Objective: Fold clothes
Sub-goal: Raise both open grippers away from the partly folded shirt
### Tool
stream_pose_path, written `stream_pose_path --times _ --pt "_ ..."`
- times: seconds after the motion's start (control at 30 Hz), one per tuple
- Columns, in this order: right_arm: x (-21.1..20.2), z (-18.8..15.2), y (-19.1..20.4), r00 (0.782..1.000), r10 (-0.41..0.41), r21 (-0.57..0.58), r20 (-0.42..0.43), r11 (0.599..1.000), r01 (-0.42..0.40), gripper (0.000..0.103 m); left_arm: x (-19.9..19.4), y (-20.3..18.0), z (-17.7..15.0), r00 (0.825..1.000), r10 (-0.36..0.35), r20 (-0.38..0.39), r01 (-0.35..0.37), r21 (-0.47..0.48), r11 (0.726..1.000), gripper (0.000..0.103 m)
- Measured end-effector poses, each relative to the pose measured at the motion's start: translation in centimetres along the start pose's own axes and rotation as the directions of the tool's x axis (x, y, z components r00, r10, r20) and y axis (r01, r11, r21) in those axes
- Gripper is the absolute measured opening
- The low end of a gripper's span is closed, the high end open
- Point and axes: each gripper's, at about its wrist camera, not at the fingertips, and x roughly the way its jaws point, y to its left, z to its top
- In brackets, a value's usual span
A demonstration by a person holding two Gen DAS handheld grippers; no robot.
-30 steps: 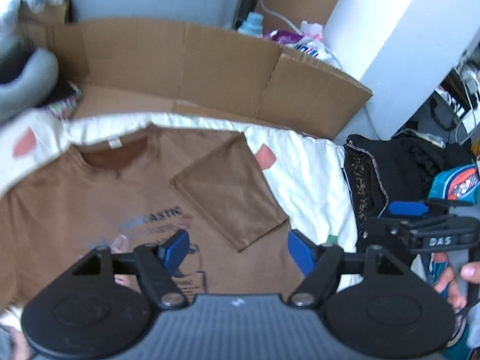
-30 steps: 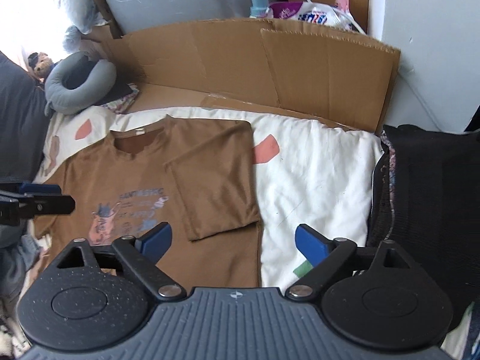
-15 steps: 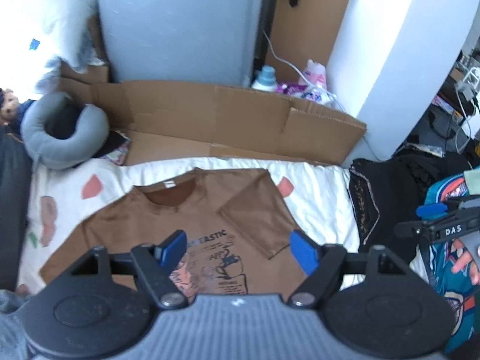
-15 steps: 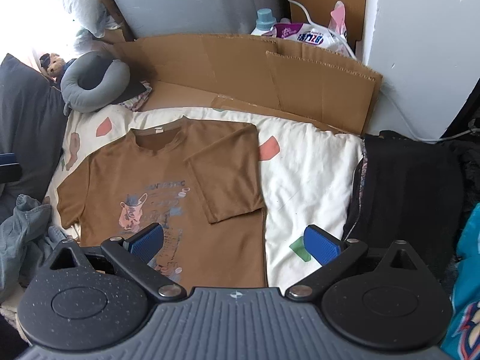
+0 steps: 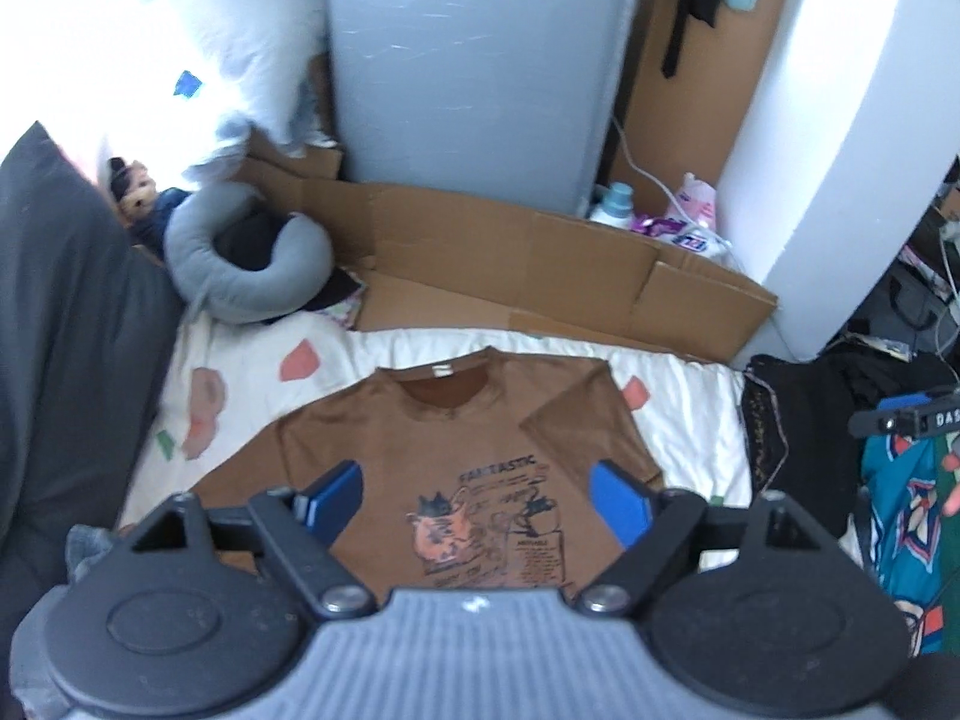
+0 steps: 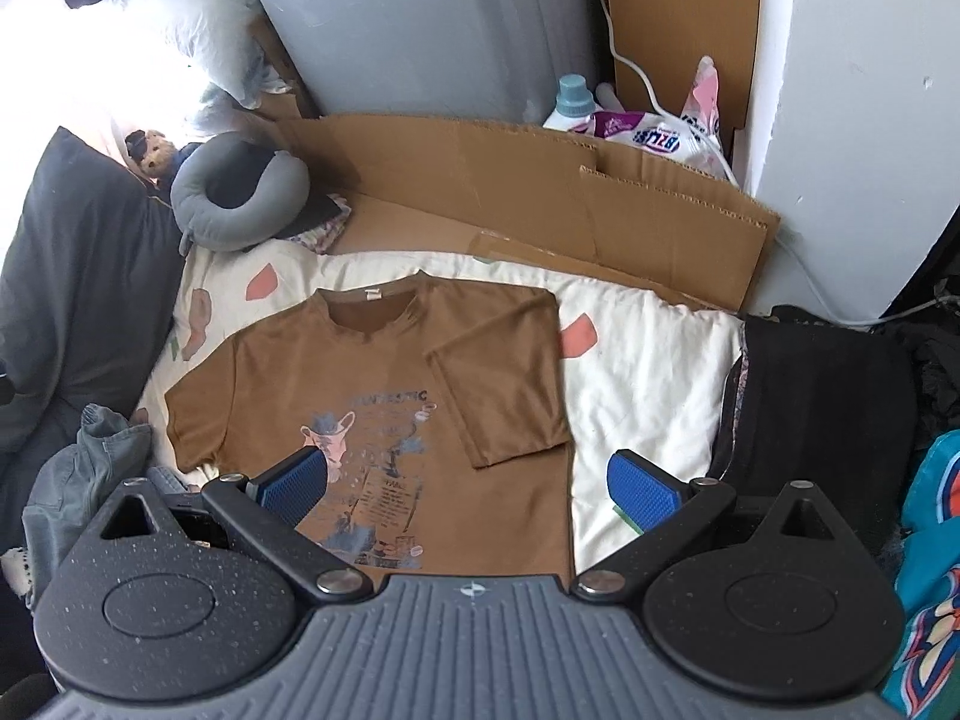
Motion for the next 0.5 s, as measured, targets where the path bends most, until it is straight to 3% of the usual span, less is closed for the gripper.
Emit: stream_pose_path --times 0.27,0.5 --pt "-1.6 0.2 1.8 1.000 0.022 0.034 0.008 0.999 -0.022 0.103 -2.9 3.1 -1.9 1.000 -0.001 0.016 0.002 -0.063 0.998 0.087" --pt "-2.1 0.8 4.6 0.999 0.045 -0.004 0.009 0.999 -0.045 0.103 -4.8 5.1 -3.6 0.999 0.010 0.038 -0.007 -0.077 0.997 0.087"
